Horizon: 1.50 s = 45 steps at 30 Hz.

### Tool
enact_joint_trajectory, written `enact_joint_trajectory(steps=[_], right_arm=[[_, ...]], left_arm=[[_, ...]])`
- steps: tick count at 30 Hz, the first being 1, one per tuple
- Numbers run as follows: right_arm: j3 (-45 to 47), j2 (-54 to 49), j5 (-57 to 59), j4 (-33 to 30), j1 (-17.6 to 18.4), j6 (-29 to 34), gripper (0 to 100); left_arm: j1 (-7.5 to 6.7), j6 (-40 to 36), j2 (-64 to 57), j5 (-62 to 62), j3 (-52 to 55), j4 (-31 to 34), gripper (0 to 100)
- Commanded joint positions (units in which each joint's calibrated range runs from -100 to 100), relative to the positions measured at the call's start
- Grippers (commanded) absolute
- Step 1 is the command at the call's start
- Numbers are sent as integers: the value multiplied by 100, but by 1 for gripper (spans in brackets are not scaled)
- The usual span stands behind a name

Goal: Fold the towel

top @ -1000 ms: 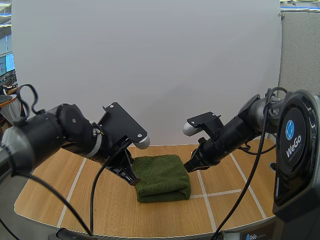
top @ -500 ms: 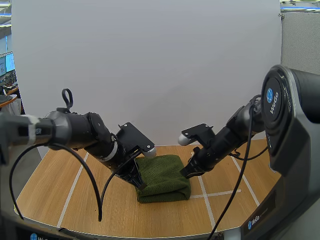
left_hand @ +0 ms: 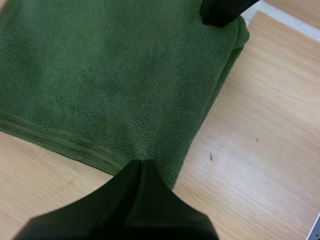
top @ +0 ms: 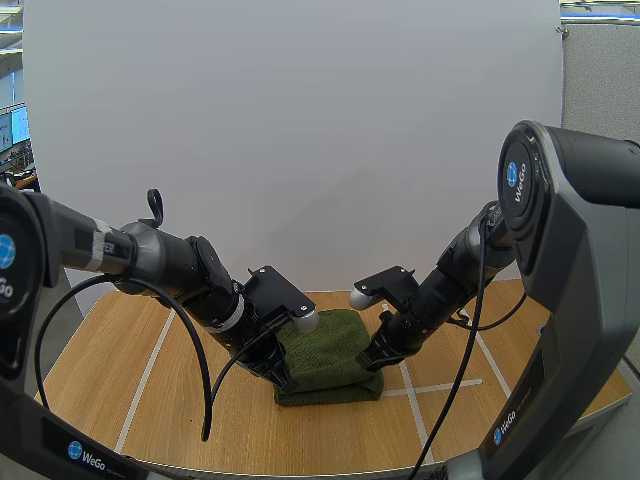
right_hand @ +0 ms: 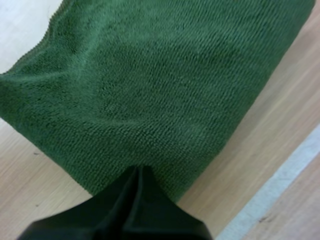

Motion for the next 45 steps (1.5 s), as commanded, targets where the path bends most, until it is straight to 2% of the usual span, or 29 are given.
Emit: enact_joint_trajectory(steps=[1,9,17,26,31,41,45], right_arm=[[38,468,8,-67,1,-56,0],[65,762,-49,-114,1,-56,0],[192,716,-217,-110,1,-56,0],[44,-837,-98,-108,1,-56,0],[-508,-1165,-98,-51,1,45,0],[-1956,173,-94,86,1,289,0],[-2459,878,129,296,1,320,0]], left_arm=[[1,137,466,77,11,-112,0],[1,283,1222,-597,11,-167,0],[1,289,1274,-958,11,-181,0],[51,270,-510,-683,-263,-31,0],[51,270,-629,-547,-828,26,0],[60,198,1078,-879,-2048,26,0],[181,197,1759,-873,-2471,-293,0]])
